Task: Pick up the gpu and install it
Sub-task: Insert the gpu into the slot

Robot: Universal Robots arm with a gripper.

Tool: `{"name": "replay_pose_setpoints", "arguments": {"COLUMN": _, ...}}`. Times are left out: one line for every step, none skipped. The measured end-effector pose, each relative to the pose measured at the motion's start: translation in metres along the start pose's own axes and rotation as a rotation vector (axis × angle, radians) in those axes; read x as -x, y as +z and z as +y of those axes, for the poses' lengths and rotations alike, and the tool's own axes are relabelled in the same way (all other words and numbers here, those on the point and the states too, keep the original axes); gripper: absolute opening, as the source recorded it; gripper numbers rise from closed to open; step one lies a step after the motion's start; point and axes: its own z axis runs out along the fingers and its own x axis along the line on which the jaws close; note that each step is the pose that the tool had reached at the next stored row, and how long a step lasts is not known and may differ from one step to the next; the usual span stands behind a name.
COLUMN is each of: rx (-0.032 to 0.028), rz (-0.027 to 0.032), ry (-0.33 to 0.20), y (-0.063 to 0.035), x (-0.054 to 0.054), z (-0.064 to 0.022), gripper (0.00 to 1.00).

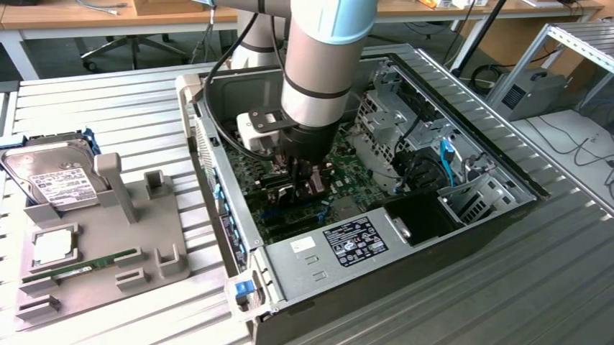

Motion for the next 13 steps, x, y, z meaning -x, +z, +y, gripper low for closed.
{"name": "replay_pose_setpoints", "arguments": {"rx": 0.0000, "rz": -0.0001, "ry": 0.000, "y": 0.0001, "x": 0.0000, "z": 0.0000, "gripper": 0.27}}
{"name": "replay_pose_setpoints", "arguments": {"rx": -0.0001, "rz": -0.0002, "ry": 0.000, "y": 0.0001, "x": 0.0000, "z": 0.0001, "gripper": 0.27}}
{"name": "replay_pose_setpoints", "arguments": {"rx": -0.0001, "rz": -0.0002, "ry": 0.000, "y": 0.0001, "x": 0.0000, "z": 0.0001, "gripper": 0.27}}
{"name": "replay_pose_setpoints", "arguments": {"rx": -0.0001, "rz": -0.0002, "ry": 0.000, "y": 0.0003, "x": 0.0000, "z": 0.0001, "gripper": 0.27}}
{"name": "replay_pose_setpoints", "arguments": {"rx": 0.0000, "rz": -0.0001, "ry": 0.000, "y": 0.0004, "x": 0.0000, "z": 0.0002, "gripper": 0.27}}
{"name": "replay_pose_setpoints", "arguments": {"rx": -0.0001, "rz": -0.0001, "ry": 0.000, "y": 0.0004, "x": 0.0000, "z": 0.0002, "gripper": 0.27}}
{"name": "replay_pose_setpoints", "arguments": {"rx": -0.0001, "rz": -0.0002, "ry": 0.000, "y": 0.0005, "x": 0.0001, "z": 0.0003, "gripper": 0.27}}
{"name": "replay_pose_setpoints", "arguments": {"rx": -0.0001, "rz": -0.0001, "ry": 0.000, "y": 0.0005, "x": 0.0001, "z": 0.0003, "gripper": 0.27}}
{"name": "replay_pose_setpoints", "arguments": {"rx": -0.0001, "rz": -0.0001, "ry": 0.000, "y": 0.0005, "x": 0.0001, "z": 0.0004, "gripper": 0.27}}
{"name": "replay_pose_setpoints", "arguments": {"rx": -0.0001, "rz": -0.0002, "ry": 0.000, "y": 0.0006, "x": 0.0002, "z": 0.0004, "gripper": 0.27}}
{"name": "replay_pose_setpoints", "arguments": {"rx": -0.0001, "rz": -0.0002, "ry": 0.000, "y": 0.0006, "x": 0.0002, "z": 0.0004, "gripper": 0.27}}
{"name": "replay_pose_setpoints", "arguments": {"rx": -0.0001, "rz": -0.0003, "ry": 0.000, "y": 0.0007, "x": 0.0003, "z": 0.0004, "gripper": 0.27}}
{"name": "replay_pose_setpoints", "arguments": {"rx": -0.0001, "rz": -0.0002, "ry": 0.000, "y": 0.0006, "x": 0.0003, "z": 0.0004, "gripper": 0.27}}
